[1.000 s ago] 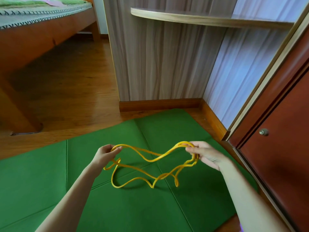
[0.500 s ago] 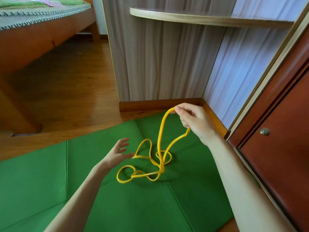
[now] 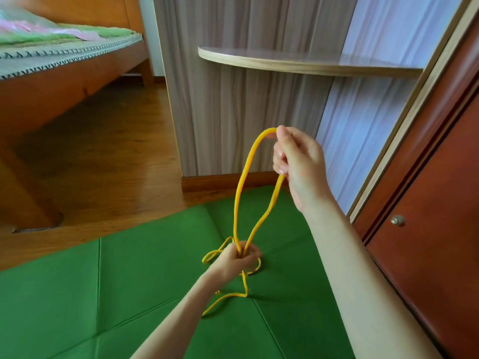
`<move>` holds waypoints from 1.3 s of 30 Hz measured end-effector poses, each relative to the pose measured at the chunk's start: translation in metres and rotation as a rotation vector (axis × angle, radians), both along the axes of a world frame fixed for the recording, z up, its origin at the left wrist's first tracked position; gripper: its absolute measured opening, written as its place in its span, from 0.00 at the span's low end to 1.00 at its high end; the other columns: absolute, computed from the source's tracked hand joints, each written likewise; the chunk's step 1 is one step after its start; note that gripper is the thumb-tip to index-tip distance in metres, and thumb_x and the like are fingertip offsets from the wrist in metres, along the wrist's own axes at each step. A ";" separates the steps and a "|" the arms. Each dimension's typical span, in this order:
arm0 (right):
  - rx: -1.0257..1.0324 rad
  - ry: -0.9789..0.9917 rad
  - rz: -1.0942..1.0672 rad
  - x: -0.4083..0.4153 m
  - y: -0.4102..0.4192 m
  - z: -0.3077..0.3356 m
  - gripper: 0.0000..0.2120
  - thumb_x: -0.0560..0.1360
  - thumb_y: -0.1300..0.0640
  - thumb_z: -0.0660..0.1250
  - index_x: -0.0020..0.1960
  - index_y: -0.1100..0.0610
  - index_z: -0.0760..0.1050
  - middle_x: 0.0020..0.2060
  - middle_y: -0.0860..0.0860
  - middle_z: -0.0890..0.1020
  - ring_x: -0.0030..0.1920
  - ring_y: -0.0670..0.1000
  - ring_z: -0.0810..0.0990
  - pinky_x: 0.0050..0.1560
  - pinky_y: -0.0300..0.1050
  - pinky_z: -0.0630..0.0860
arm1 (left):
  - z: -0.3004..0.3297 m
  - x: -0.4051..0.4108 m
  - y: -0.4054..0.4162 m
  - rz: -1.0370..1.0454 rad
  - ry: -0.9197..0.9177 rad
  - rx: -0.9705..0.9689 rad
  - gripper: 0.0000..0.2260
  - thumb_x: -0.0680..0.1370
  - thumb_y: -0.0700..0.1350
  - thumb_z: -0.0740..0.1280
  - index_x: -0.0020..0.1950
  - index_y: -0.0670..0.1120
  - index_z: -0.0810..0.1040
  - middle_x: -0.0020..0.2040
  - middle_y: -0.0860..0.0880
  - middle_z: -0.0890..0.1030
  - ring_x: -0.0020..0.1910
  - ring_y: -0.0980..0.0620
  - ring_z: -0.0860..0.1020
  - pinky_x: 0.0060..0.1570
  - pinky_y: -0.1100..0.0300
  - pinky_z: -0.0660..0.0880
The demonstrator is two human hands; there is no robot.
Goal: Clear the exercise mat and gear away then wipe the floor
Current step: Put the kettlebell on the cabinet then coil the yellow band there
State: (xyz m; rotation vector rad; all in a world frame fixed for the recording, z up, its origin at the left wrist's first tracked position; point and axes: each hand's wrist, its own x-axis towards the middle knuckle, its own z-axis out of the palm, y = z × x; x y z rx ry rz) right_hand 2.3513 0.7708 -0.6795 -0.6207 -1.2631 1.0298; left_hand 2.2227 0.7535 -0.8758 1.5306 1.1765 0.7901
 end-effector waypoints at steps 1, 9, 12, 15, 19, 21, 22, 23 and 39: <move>-0.026 0.075 -0.028 0.006 0.002 0.002 0.13 0.80 0.61 0.58 0.38 0.58 0.73 0.24 0.45 0.67 0.23 0.43 0.62 0.25 0.37 0.57 | -0.006 -0.005 -0.002 0.059 -0.013 -0.013 0.06 0.78 0.40 0.65 0.41 0.48 0.77 0.27 0.55 0.77 0.30 0.57 0.76 0.42 0.52 0.75; -0.335 -0.200 -0.234 0.037 0.004 -0.039 0.12 0.79 0.57 0.62 0.40 0.57 0.80 0.29 0.47 0.75 0.32 0.45 0.72 0.36 0.36 0.69 | -0.034 -0.061 -0.003 0.019 0.258 -0.036 0.11 0.77 0.49 0.66 0.35 0.50 0.76 0.27 0.55 0.79 0.31 0.58 0.77 0.38 0.63 0.73; -0.333 -0.293 -0.244 0.033 0.000 -0.039 0.11 0.79 0.55 0.62 0.42 0.53 0.81 0.34 0.46 0.77 0.37 0.43 0.74 0.37 0.31 0.70 | -0.045 -0.069 -0.006 0.026 0.257 -0.068 0.12 0.77 0.50 0.64 0.35 0.48 0.76 0.29 0.54 0.80 0.33 0.58 0.77 0.42 0.59 0.74; -0.378 -0.239 -0.331 0.037 0.006 -0.042 0.11 0.79 0.55 0.61 0.43 0.56 0.81 0.34 0.47 0.78 0.34 0.44 0.75 0.34 0.35 0.72 | -0.044 -0.068 -0.008 0.071 0.204 -0.088 0.12 0.79 0.45 0.64 0.36 0.45 0.74 0.28 0.53 0.75 0.28 0.60 0.76 0.37 0.60 0.73; -0.489 -0.769 -0.711 0.067 0.022 -0.086 0.12 0.77 0.57 0.63 0.57 0.61 0.76 0.48 0.56 0.82 0.48 0.57 0.80 0.49 0.48 0.75 | -0.019 -0.064 -0.001 0.102 0.134 -0.036 0.10 0.78 0.44 0.64 0.38 0.43 0.73 0.27 0.55 0.66 0.25 0.60 0.66 0.29 0.66 0.68; -0.613 -1.138 -0.635 0.079 0.018 -0.115 0.18 0.77 0.58 0.63 0.66 0.59 0.69 0.59 0.58 0.78 0.58 0.59 0.77 0.53 0.47 0.72 | 0.000 -0.060 0.004 0.098 0.106 0.025 0.11 0.78 0.45 0.64 0.36 0.45 0.71 0.28 0.54 0.64 0.26 0.58 0.64 0.30 0.64 0.67; -0.655 -1.258 -0.531 0.080 0.014 -0.128 0.21 0.77 0.58 0.63 0.69 0.58 0.66 0.62 0.57 0.76 0.59 0.58 0.76 0.53 0.45 0.71 | 0.009 -0.057 0.007 0.088 0.112 0.058 0.12 0.78 0.46 0.64 0.36 0.46 0.71 0.28 0.54 0.64 0.26 0.58 0.64 0.30 0.62 0.66; -0.681 -1.334 -0.425 0.079 0.010 -0.138 0.23 0.77 0.58 0.63 0.70 0.56 0.64 0.63 0.56 0.75 0.60 0.57 0.76 0.51 0.44 0.71 | 0.017 -0.053 0.009 0.079 0.134 0.087 0.12 0.79 0.47 0.63 0.35 0.47 0.72 0.28 0.54 0.65 0.27 0.57 0.64 0.31 0.61 0.66; -0.133 -0.936 0.192 0.003 -0.011 -0.090 0.23 0.71 0.62 0.69 0.64 0.49 0.72 0.51 0.48 0.82 0.52 0.48 0.80 0.54 0.43 0.76 | 0.110 -0.022 0.002 -0.070 0.302 0.335 0.07 0.79 0.47 0.63 0.43 0.47 0.75 0.28 0.55 0.73 0.24 0.62 0.68 0.27 0.69 0.63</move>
